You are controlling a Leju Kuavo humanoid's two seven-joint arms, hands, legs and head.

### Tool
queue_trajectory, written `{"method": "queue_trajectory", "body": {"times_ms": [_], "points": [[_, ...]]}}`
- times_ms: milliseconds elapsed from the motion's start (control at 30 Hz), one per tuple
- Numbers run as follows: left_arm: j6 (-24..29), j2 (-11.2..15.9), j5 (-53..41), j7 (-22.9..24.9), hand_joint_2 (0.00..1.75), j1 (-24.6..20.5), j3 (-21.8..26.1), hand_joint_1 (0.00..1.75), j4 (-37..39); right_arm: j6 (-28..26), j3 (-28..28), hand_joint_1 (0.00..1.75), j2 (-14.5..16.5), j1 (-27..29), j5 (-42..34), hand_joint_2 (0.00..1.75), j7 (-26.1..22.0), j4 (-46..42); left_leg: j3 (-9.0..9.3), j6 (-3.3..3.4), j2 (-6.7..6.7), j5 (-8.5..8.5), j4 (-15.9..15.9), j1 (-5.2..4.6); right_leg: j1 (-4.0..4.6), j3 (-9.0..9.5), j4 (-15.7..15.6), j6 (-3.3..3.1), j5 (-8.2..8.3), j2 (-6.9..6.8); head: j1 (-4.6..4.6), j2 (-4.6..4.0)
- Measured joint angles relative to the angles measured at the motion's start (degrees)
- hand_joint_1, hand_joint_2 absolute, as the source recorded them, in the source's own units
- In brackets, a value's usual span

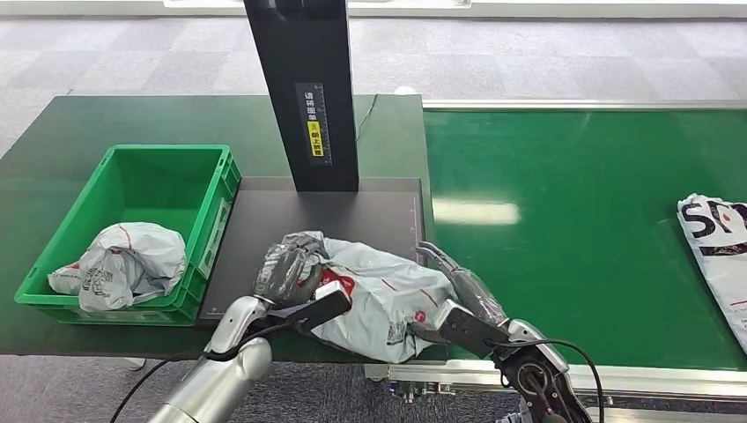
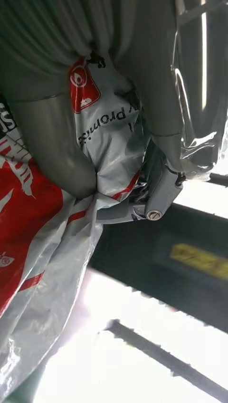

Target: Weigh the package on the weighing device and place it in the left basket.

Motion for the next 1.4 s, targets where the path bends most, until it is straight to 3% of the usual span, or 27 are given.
{"method": "queue_trajectory", "body": {"times_ms": [100,300,467,600,767,1100,1400], "points": [[6.12,0.14,0.12,-0.6,1.75,3.19,2.47,1.75,-6.68,0.38,-0.38,0.0,-0.21,0.54,-0.37,1.75,-0.19,-0.7,-0.14,0.0,0.02,0.0,0.0,0.03,0.03,-0.16,0.01,0.0,0.0,0.03,0.01,0.01],[13.28,0.13,0.35,-3.98,1.75,7.77,5.62,1.75,-15.29,0.79,-0.39,0.0,-0.61,0.55,-1.16,1.75,-0.75,-0.78,-0.31,0.0,0.02,0.0,0.0,0.02,0.04,-0.29,0.01,0.0,-0.01,0.05,0.01,0.01],[17.79,0.02,-3.25,-4.58,1.75,8.7,7.15,1.75,-18.62,0.67,-0.29,0.0,-0.84,0.61,-1.52,1.75,-0.89,-0.78,-0.31,0.0,0.01,0.0,0.0,0.02,0.02,-0.29,0.0,0.0,0.0,0.05,0.01,0.01],[18.32,0.11,-6.95,-3.41,1.75,8.3,8.67,1.75,-20.34,0.47,-0.2,0.0,-1.2,0.98,-1.75,1.75,-1.15,-0.78,-0.3,-0.01,0.01,0.0,0.0,0.02,0.03,-0.3,0.0,0.0,0.0,0.05,0.01,0.01],[18.32,0.75,-12.36,-0.43,1.75,4.47,11.35,1.75,-19.78,-0.05,0.01,0.0,-1.62,1.19,-1.8,1.75,-1.51,-0.78,-0.3,-0.02,0.01,0.02,0.0,0.04,0.05,-0.3,0.01,-0.01,0.0,0.05,0.02,0.01],[19.78,3.85,-15.9,2.71,1.75,-7.28,17.44,1.75,-12.38,-0.19,0.34,0.0,-2.15,1.18,-1.85,1.75,-1.7,-0.76,-0.31,-0.04,0.02,0.05,0.0,0.04,0.05,-0.3,0.02,-0.02,0.02,0.05,0.0,0.02],[19.93,5.8,-18.59,7.49,1.75,-13.54,24.06,1.75,-5.45,-0.37,0.99,0.0,-3.22,1.24,-1.93,1.75,-1.92,-0.74,-0.34,-0.05,0.02,0.06,0.0,0.04,0.06,-0.36,0.02,-0.02,0.03,0.06,0.01,0.02]]}}
